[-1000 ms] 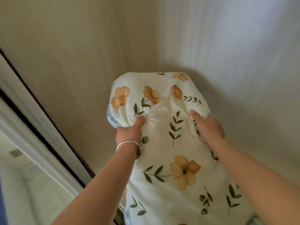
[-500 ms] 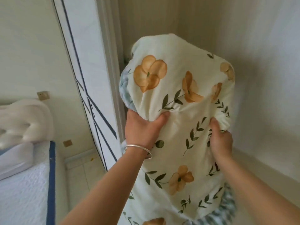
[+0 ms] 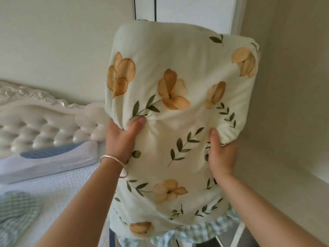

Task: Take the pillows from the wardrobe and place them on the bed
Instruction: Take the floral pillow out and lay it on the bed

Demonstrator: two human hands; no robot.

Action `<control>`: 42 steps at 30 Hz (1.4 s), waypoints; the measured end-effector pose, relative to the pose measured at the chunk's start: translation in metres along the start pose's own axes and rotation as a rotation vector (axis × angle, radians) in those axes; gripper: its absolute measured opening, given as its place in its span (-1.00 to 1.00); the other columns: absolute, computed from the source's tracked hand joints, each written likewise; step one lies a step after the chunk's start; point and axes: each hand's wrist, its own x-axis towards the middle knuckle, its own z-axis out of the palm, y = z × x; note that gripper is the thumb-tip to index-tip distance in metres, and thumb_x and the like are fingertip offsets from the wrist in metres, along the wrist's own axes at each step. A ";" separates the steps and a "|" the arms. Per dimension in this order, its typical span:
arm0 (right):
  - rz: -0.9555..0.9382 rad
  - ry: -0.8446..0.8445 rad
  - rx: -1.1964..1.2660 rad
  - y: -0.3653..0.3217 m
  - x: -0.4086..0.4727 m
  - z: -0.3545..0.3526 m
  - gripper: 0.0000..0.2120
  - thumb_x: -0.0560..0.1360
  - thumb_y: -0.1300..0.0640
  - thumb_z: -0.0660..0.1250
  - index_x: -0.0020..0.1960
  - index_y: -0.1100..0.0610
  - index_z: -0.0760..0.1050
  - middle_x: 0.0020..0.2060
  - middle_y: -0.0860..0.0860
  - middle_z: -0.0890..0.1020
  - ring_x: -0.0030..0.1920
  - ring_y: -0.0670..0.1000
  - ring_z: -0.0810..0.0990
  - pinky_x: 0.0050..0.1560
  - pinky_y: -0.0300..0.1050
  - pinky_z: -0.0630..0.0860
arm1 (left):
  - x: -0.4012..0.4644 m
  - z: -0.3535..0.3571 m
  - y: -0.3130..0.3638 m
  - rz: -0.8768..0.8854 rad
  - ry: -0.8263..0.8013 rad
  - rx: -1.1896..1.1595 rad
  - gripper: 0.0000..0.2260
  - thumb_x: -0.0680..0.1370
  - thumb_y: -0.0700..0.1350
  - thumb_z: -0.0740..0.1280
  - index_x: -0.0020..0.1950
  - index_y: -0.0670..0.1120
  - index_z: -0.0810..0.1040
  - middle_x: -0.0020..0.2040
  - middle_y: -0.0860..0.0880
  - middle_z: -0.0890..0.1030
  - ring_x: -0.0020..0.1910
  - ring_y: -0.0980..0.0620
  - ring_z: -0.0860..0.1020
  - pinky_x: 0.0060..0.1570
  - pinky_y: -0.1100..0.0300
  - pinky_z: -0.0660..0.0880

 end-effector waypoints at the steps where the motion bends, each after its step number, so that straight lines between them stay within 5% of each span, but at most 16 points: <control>1: -0.013 -0.039 -0.011 -0.002 -0.010 0.018 -0.73 0.43 -0.10 0.32 -0.12 0.12 0.56 -0.30 -0.05 0.62 -0.23 -0.04 0.61 -0.19 -0.15 0.51 | 0.006 -0.021 -0.008 -0.019 0.032 -0.009 -0.35 0.15 0.23 0.39 0.20 0.06 0.44 0.08 0.10 0.58 0.09 0.10 0.55 0.15 0.09 0.48; 7: -0.030 -0.296 -0.083 0.001 -0.043 0.127 -0.64 0.46 -0.15 0.31 0.08 0.09 0.55 -0.14 -0.09 0.59 -0.10 -0.05 0.56 -0.03 -0.13 0.49 | 0.028 -0.122 -0.062 -0.125 0.206 -0.022 -0.30 0.19 0.24 0.39 0.28 0.02 0.43 0.16 0.01 0.58 0.14 0.00 0.55 0.20 -0.02 0.48; 13: 0.011 -0.592 -0.228 0.043 -0.055 0.240 -0.56 0.43 -0.27 0.25 0.07 0.06 0.54 -0.11 -0.04 0.64 -0.07 0.02 0.58 0.03 -0.03 0.53 | 0.051 -0.187 -0.133 -0.309 0.323 0.022 -0.27 0.26 0.27 0.40 0.37 0.06 0.35 0.22 0.02 0.55 0.19 -0.02 0.52 0.23 -0.05 0.46; 18: 0.010 -0.876 -0.324 0.095 -0.035 0.341 -0.61 0.45 -0.31 0.19 -0.05 0.00 0.47 -0.29 -0.14 0.52 -0.14 0.02 0.52 -0.11 -0.11 0.43 | 0.085 -0.202 -0.203 -0.482 0.449 0.039 -0.08 0.16 0.33 0.43 0.44 0.01 0.28 0.24 -0.01 0.53 0.18 -0.05 0.51 0.24 -0.02 0.44; 24: -0.074 -1.191 -0.497 0.158 0.019 0.468 -0.44 0.43 -0.37 0.12 0.01 0.09 0.54 -0.23 -0.02 0.61 -0.20 0.02 0.54 -0.18 -0.10 0.45 | 0.155 -0.186 -0.285 -0.693 0.659 -0.017 0.11 -0.03 0.45 0.46 0.42 -0.01 0.29 0.21 -0.06 0.56 0.14 -0.10 0.55 0.22 -0.10 0.47; 29: -0.127 -1.281 -0.574 0.194 0.049 0.563 -0.28 0.32 -0.46 0.07 0.09 0.11 0.54 -0.12 0.03 0.63 -0.09 0.11 0.58 -0.07 -0.03 0.52 | 0.220 -0.179 -0.338 -0.773 0.810 -0.019 0.03 0.00 0.44 0.44 0.36 -0.03 0.36 0.14 -0.06 0.58 0.11 -0.13 0.56 0.22 -0.12 0.46; 35: -0.128 -1.342 -0.556 0.228 0.070 0.675 -0.39 0.40 -0.37 0.15 0.08 0.14 0.53 -0.14 0.04 0.61 -0.06 0.14 0.57 -0.03 -0.02 0.50 | 0.312 -0.202 -0.395 -0.748 0.883 -0.018 -0.17 0.08 0.37 0.46 0.24 0.00 0.43 0.11 -0.04 0.60 0.09 -0.11 0.56 0.22 -0.10 0.46; 42: -0.184 -1.372 -0.657 0.260 0.089 0.836 -0.33 0.47 -0.35 0.10 0.21 0.22 0.46 0.08 0.17 0.60 0.11 0.20 0.53 0.01 -0.03 0.40 | 0.437 -0.258 -0.477 -0.821 0.891 -0.006 0.00 0.06 0.43 0.38 0.37 -0.10 0.39 0.17 -0.11 0.57 0.11 -0.16 0.54 0.23 -0.10 0.44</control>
